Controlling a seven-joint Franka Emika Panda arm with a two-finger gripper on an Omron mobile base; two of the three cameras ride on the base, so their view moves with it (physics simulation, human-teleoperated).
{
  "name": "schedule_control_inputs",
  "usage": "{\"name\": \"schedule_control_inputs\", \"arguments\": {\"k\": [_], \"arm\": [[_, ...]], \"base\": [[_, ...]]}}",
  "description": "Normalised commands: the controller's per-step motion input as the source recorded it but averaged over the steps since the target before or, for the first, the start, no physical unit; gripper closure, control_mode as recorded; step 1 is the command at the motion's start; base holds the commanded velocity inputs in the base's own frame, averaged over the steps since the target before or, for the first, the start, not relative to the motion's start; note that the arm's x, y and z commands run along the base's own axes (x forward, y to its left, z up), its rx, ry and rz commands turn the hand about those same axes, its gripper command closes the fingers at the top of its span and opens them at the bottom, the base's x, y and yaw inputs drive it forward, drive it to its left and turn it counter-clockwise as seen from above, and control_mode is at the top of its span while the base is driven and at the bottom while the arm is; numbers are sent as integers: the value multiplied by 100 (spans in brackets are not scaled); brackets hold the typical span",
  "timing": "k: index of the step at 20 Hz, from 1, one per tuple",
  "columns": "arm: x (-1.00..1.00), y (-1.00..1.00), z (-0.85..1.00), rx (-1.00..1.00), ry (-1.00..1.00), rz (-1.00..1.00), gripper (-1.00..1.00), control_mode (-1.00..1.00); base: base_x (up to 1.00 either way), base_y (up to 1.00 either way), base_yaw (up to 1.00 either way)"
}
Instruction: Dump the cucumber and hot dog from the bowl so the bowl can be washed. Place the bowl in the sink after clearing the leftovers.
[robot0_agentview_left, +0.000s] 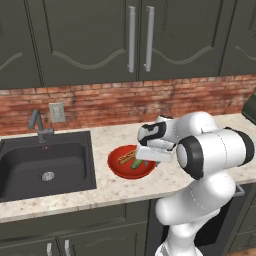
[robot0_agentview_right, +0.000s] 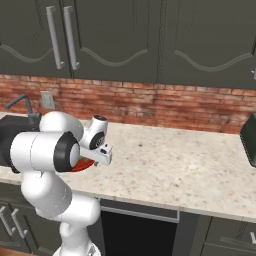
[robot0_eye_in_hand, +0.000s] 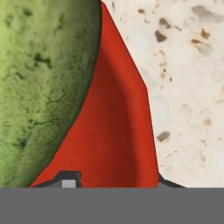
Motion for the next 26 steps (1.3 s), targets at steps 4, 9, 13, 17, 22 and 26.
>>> {"name": "schedule_control_inputs", "arguments": {"k": [4,9,13,17,22,26], "arm": [[0,0,1,0,0,0,100,-100],[-7,0,19,0,-5,-2,100,-100],[-6,-20,39,0,-9,-12,100,-100],[0,-45,37,0,-4,-19,100,-100],[-13,-89,39,4,-1,-21,100,-100],[-19,-100,37,8,2,-23,100,-100]], "base": [[0,0,0],[0,0,0],[0,0,0],[0,0,0],[0,0,0],[0,0,0]]}}
